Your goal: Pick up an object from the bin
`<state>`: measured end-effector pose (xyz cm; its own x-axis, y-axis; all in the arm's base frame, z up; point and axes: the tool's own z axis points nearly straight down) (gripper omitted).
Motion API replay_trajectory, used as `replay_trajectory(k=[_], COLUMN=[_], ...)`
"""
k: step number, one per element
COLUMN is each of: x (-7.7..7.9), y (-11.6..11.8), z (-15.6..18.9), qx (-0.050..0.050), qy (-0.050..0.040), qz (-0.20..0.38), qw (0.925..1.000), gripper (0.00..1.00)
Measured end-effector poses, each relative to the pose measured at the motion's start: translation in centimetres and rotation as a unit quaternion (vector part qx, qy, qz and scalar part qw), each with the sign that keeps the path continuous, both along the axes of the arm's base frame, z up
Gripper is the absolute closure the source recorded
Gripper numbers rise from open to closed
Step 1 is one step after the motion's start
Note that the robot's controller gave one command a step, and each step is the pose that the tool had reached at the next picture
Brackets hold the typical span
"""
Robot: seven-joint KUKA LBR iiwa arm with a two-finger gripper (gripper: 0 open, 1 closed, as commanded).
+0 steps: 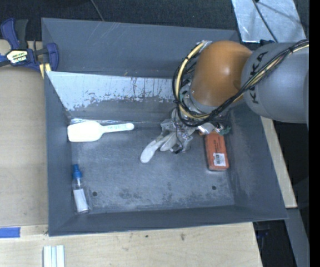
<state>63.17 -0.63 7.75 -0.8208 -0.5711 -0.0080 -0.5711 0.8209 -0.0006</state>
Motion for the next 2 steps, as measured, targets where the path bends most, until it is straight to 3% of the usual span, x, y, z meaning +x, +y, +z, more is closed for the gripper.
replay_trajectory(k=[2], x=[0.1], y=[0.0], z=[6.7], qx=[-0.002], qy=[0.0011], qz=[-0.002], qw=[1.0000], gripper=[1.00])
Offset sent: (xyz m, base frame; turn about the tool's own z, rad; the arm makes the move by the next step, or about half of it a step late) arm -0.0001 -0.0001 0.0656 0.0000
